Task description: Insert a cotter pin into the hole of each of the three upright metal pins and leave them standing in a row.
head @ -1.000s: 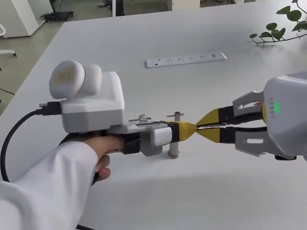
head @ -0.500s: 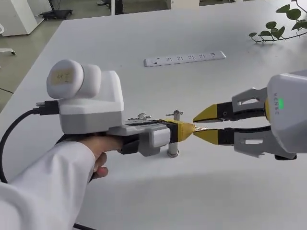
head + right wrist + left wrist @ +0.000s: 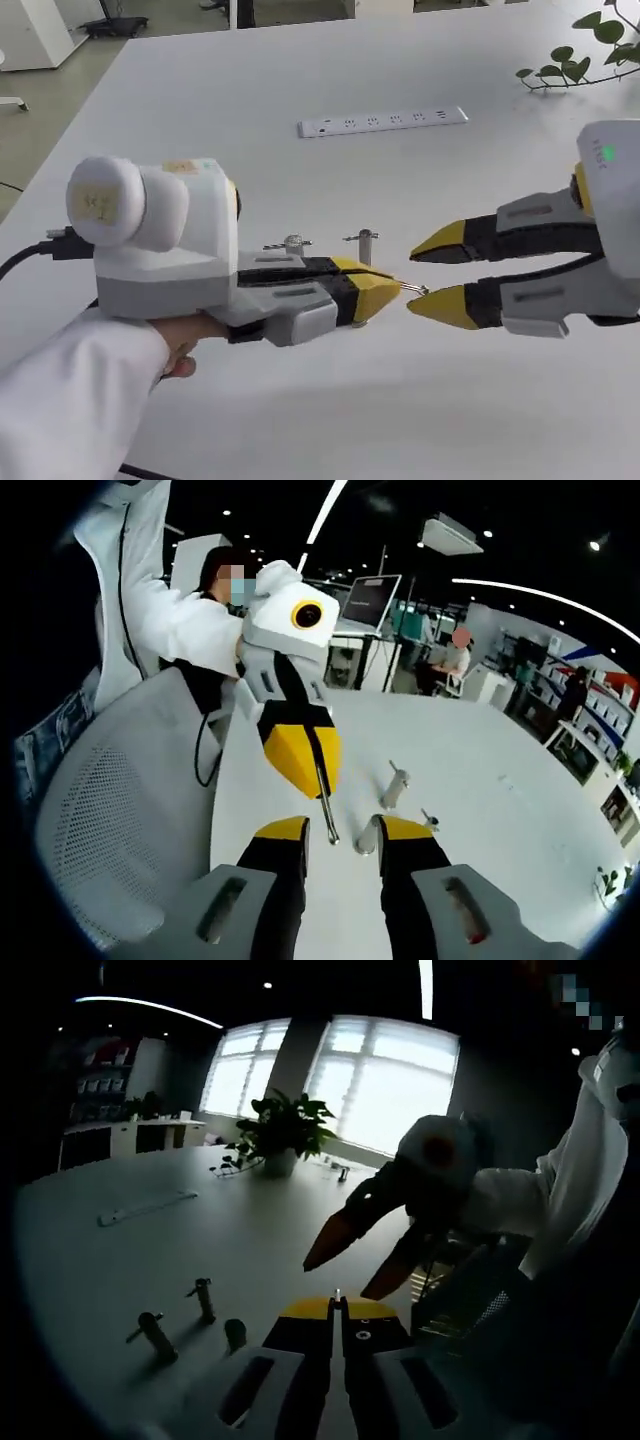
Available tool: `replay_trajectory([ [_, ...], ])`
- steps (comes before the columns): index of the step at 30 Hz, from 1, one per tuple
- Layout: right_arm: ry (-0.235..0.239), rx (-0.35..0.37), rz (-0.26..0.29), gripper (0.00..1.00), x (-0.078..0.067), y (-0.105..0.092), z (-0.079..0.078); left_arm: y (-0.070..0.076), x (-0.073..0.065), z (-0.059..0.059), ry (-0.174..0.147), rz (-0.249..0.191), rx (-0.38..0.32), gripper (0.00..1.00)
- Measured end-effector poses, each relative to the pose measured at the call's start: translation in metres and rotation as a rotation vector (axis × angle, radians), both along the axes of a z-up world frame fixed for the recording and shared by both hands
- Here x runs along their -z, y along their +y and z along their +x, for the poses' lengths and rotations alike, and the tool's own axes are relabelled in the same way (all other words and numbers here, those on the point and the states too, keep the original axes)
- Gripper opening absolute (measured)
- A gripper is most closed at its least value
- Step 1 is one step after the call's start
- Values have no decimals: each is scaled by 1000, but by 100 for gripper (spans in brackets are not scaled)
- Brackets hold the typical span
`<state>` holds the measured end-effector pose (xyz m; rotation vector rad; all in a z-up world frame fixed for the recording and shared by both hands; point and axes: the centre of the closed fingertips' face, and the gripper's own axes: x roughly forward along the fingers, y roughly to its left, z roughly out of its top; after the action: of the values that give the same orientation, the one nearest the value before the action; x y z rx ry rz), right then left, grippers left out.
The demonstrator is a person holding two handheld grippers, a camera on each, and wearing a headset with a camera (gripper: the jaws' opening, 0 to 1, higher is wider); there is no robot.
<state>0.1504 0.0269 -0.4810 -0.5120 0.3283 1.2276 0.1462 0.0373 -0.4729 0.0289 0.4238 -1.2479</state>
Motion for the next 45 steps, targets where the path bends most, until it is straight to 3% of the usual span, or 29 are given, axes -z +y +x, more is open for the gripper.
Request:
replay_trajectory([
  [2,47,-15,11,31,5,2,-5,0,2,-4,-49,28,40,0],
  [3,50,-17,18,32,5,3,-5,1,4,-5,-53,37,45,0],
  [5,112,-38,41,29,9,6,-13,0,8,-6,-53,42,49,0],
  [8,135,-44,47,26,18,2,-10,0,13,-9,-74,56,71,0],
  [13,166,-78,31,18,24,5,-22,-2,13,-13,-102,59,102,0],
  [18,204,-79,19,14,31,5,-28,-3,9,-15,-85,34,102,0],
  [26,222,-63,40,3,32,6,-28,-2,11,-17,-82,49,113,0],
  [29,231,-56,48,2,34,5,-26,-1,13,-17,-61,49,110,0],
  [37,279,-73,53,0,38,8,-33,-1,20,-21,-47,56,124,0],
  [45,260,-122,6,0,36,5,-36,4,35,-25,-40,111,171,0],
])
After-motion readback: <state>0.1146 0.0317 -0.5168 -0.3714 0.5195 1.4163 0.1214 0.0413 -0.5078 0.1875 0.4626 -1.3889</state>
